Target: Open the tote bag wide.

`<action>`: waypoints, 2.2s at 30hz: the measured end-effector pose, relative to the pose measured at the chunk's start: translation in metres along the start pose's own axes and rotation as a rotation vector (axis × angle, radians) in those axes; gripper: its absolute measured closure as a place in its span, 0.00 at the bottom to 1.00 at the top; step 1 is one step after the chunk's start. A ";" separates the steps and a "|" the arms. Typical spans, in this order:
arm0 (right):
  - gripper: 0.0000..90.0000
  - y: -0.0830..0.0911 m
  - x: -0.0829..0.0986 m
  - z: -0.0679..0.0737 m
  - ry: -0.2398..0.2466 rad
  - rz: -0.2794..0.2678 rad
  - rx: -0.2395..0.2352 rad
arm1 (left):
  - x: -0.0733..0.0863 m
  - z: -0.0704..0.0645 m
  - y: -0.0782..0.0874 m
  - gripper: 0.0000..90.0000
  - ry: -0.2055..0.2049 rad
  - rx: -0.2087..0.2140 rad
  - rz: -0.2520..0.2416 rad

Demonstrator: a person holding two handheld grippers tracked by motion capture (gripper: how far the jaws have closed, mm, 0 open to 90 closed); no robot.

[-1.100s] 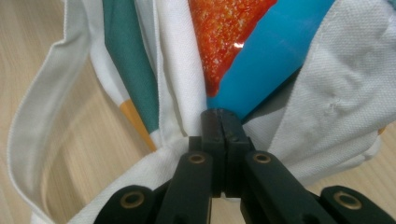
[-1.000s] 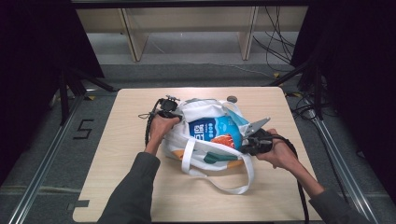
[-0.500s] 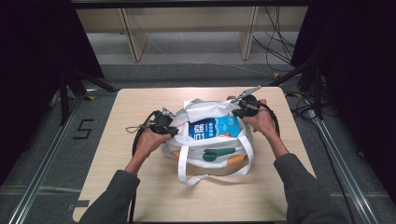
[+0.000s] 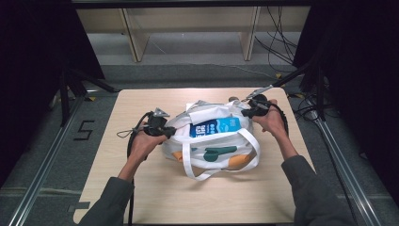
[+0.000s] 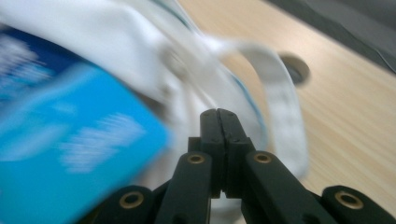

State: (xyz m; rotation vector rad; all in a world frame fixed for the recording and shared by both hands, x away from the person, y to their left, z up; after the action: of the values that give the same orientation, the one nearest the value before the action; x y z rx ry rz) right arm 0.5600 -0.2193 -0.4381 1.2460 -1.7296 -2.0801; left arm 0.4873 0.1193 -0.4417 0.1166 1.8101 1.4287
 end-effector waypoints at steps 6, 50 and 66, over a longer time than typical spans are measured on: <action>1.00 0.022 0.009 0.063 0.213 -0.007 -0.156 | -0.038 -0.022 -0.016 0.99 -0.007 0.053 0.003; 1.00 0.027 0.017 0.051 0.179 -0.017 -0.008 | 0.019 -0.035 0.013 0.96 -0.108 0.047 0.027; 1.00 0.056 0.032 0.051 0.180 -0.085 -0.023 | 0.031 -0.024 0.040 0.93 -0.035 0.083 -0.104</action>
State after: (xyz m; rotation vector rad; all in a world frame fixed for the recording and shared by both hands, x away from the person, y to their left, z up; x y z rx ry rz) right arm 0.4841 -0.2189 -0.4054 1.4742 -1.5964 -1.9567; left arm 0.4361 0.1313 -0.4228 0.0881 1.8209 1.2720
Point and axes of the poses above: each handheld gripper's, and its own axes: y roughly backward along the jaws, x roughly out of its underside, z roughly to its left, the point moved 3 cm from there along -y, roughly forward along the jaws, and after that the axes turned 15 degrees about z, right-handed, at the moved point
